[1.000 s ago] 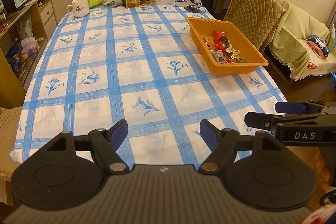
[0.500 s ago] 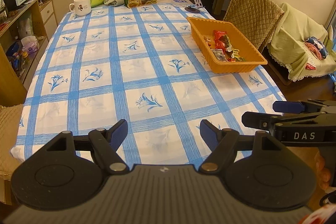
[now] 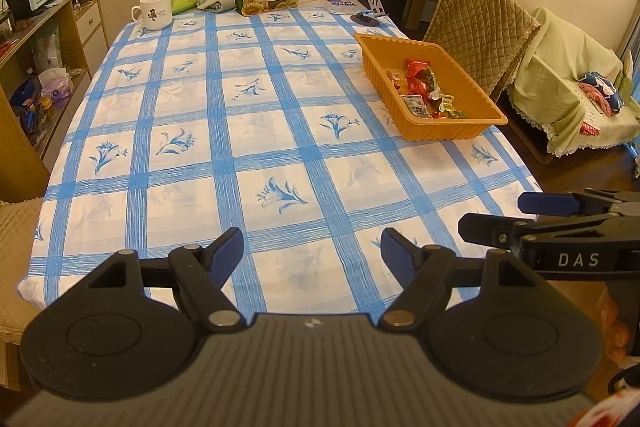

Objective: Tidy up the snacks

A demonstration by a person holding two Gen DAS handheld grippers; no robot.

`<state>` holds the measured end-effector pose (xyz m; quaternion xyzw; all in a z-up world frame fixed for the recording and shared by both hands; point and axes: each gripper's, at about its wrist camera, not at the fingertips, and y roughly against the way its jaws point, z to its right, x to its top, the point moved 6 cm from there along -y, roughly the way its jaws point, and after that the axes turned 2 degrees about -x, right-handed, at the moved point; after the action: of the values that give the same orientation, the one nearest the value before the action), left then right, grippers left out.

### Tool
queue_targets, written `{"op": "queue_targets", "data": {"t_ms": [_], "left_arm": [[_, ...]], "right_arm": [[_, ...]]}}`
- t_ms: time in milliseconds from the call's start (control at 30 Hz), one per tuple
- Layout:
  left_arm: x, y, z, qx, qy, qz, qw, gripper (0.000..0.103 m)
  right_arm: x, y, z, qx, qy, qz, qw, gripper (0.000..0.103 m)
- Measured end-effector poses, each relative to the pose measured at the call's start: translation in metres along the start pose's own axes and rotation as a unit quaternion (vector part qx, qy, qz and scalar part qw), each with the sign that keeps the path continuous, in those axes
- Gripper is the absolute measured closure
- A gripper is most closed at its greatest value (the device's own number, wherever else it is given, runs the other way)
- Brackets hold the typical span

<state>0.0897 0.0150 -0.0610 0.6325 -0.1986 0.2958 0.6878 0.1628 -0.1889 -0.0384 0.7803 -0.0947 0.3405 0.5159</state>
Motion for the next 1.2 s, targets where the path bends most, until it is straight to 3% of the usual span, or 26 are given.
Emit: {"op": "queue_targets", "data": {"t_ms": [1200], "left_arm": [[0.0032,-0.0005,-0.001,0.0,0.002,0.0,1.0,0.029]], "right_arm": [[0.0008,-0.0014,-0.002,0.001,0.001,0.0,1.0,0.015]]}}
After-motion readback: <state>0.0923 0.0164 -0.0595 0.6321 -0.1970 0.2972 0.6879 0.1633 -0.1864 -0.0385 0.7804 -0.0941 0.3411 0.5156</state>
